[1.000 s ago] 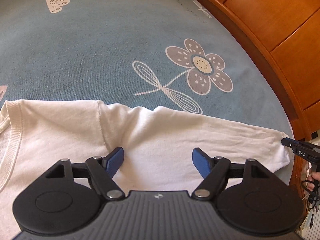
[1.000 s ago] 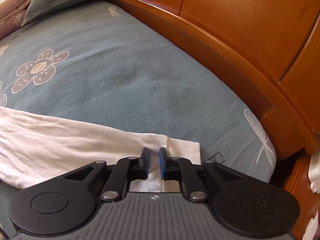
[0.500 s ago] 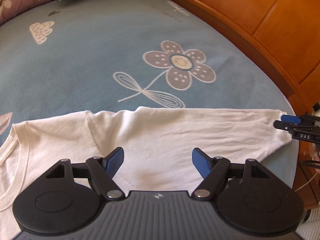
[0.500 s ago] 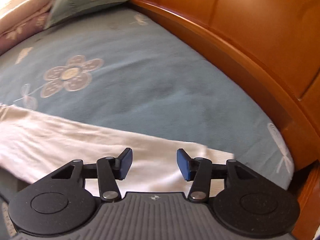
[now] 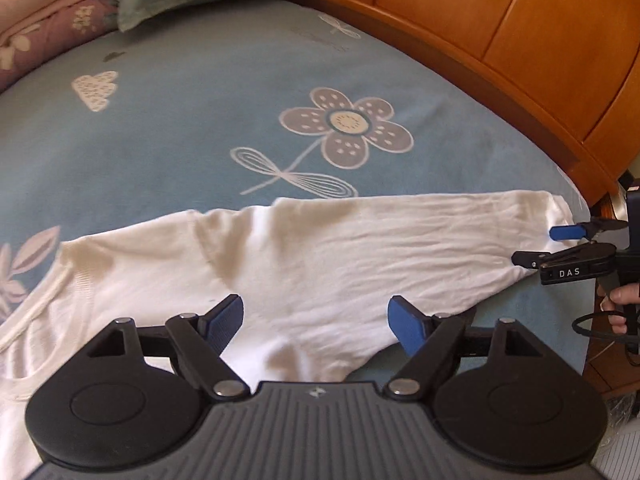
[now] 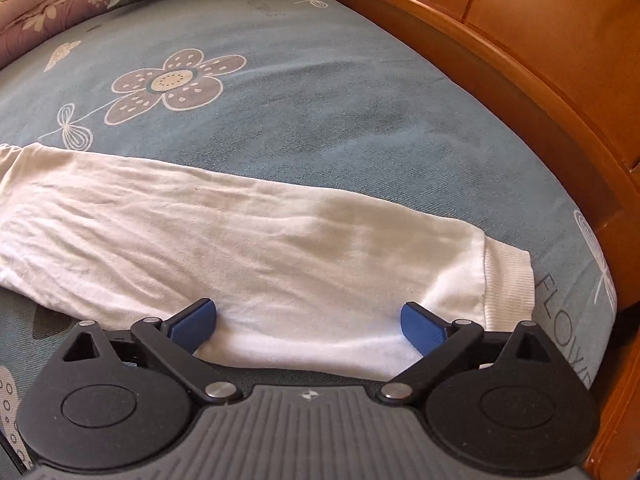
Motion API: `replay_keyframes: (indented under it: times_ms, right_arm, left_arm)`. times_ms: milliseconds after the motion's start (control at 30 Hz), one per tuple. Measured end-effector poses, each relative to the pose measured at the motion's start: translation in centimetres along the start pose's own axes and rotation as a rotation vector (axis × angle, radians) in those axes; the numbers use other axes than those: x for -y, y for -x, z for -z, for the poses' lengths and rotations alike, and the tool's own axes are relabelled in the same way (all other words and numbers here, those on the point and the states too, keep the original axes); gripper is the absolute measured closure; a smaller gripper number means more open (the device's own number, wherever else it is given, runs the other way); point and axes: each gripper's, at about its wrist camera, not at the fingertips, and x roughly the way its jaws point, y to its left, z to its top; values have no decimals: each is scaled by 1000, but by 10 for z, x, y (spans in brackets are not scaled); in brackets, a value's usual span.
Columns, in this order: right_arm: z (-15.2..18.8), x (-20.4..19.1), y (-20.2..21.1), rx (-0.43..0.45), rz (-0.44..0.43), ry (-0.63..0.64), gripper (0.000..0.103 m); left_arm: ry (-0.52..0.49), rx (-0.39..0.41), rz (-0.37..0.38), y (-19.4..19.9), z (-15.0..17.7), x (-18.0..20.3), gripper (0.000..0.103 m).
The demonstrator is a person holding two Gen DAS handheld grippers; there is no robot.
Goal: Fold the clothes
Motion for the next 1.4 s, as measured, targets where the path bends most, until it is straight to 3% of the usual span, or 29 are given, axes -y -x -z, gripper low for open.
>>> replay_keyframes:
  times_ms: [133,267,433,533,767,1067,1167,1400]
  right_arm:
    - [-1,-41,32,49,-99,47,4]
    - [2,-105,59,56,-351,149,4]
    - [23,-179,64,-102,-679,179,4]
    - [44,-217,72,-185,-783,225,4]
    - [77,-267,79,-337,-859,398,4]
    - [105,-284,80,-483,-886,518,3]
    - [106,-288,85,-486,-912,533,3]
    - [58,-295,112,-342,-1055,476,3]
  left_arm:
    - [116,8,-111,45,34,-48,23]
    - [336,4,-147,82,80,-88,23]
    - [563,1,-163,108,143,-106,23]
    - [681,6,-158,118,178,-107,23]
    - [904,-17,-54,117,241,-103,23]
    - [1092,-38,175,98,275,-90,23]
    - [1108,-28,246,96,271,-92,23]
    - [1028,90,341,111,224,-112,23]
